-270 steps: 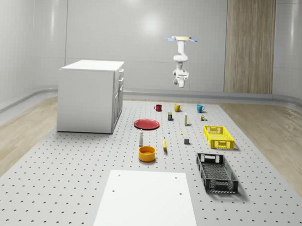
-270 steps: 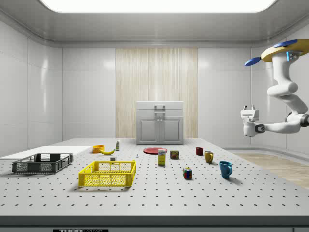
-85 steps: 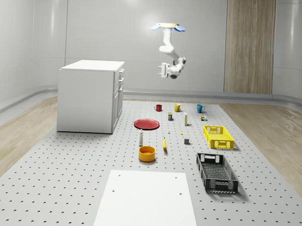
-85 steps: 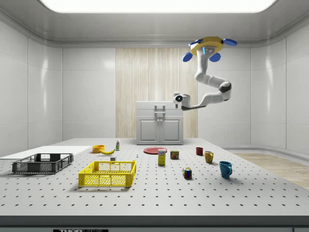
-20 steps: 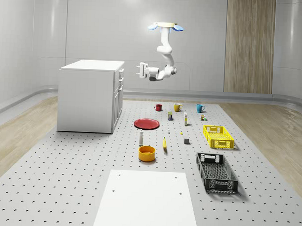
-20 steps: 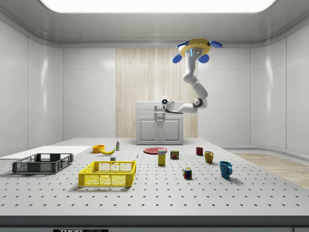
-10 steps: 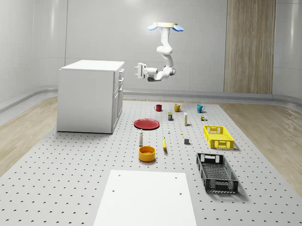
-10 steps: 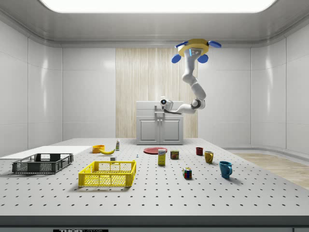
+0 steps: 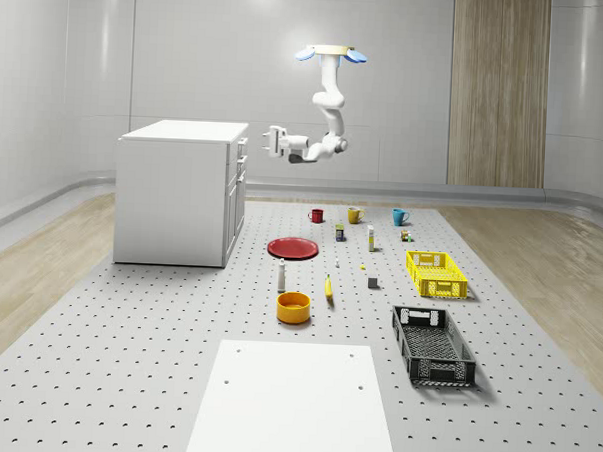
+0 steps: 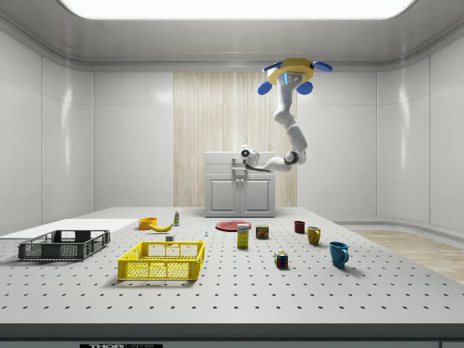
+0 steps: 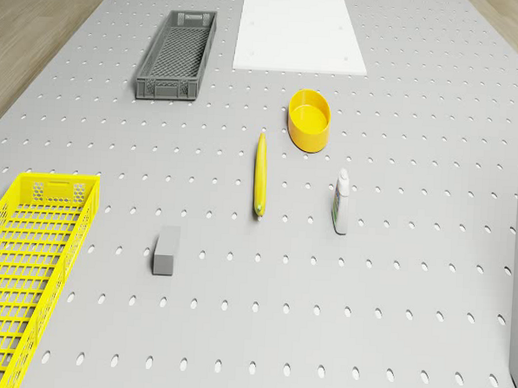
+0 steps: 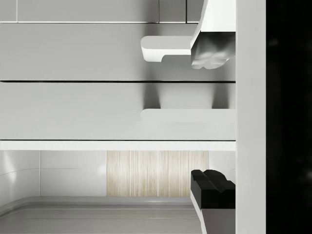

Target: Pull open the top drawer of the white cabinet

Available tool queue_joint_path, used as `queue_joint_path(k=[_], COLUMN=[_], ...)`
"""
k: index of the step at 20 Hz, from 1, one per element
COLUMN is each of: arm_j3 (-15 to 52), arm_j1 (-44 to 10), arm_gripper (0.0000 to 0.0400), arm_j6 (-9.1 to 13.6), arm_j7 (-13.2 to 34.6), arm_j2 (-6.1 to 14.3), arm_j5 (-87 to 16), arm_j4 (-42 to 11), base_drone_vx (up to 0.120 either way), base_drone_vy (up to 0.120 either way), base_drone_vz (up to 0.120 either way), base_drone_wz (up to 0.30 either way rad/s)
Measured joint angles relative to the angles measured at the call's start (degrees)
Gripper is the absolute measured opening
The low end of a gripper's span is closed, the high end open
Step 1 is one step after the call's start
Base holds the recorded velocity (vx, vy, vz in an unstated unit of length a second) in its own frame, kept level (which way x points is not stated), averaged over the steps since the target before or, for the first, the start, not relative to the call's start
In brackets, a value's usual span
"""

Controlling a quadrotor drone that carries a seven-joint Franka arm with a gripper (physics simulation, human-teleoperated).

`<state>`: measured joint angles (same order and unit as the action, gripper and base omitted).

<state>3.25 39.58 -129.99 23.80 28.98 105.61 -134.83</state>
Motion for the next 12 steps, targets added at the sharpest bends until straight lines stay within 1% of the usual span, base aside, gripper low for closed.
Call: queue_joint_path(k=[7,12], arm_j3=[3.8,6.1], arm_j1=[-1.6,-2.9], arm_gripper=[0.0305,0.0305], arm_j6=[-1.2,-1.9], arm_j7=[-0.9,-1.4], arm_j2=[-3.1,-4.9], arm_j5=[2.5,3.8], arm_j4=[2.9,4.7], base_drone_vx=[0.0,0.0], base_drone_vy=[0.0,0.0], base_drone_vz=[0.0,0.0], base_drone_wz=[0.0,0.0])
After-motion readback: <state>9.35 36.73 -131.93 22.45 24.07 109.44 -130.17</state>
